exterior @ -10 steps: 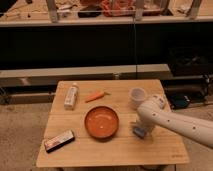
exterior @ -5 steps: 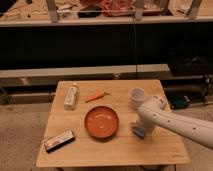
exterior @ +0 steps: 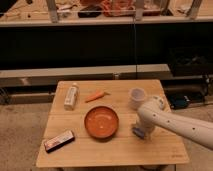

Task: Place the white sponge in the ceramic bowl

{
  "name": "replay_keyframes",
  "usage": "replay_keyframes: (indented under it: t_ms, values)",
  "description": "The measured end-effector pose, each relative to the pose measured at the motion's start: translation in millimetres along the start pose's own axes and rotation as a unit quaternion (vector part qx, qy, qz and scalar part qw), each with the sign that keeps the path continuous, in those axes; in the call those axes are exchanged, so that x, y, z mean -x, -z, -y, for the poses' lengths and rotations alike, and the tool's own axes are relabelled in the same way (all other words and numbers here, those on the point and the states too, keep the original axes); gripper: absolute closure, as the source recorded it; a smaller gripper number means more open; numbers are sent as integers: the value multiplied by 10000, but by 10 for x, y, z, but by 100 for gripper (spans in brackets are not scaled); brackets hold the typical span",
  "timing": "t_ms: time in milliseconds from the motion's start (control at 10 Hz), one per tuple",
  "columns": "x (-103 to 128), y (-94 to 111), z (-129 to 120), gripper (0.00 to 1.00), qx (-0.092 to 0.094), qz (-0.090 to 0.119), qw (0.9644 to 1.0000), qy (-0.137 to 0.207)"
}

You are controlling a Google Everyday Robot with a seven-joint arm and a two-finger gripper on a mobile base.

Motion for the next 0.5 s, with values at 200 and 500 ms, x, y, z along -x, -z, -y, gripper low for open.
replay_keyframes:
  t_ms: [200, 500]
  values:
    - [9, 53, 79, 39, 27, -59, 10000, -1]
    - [-8, 260, 47, 69, 85, -37, 10000, -31]
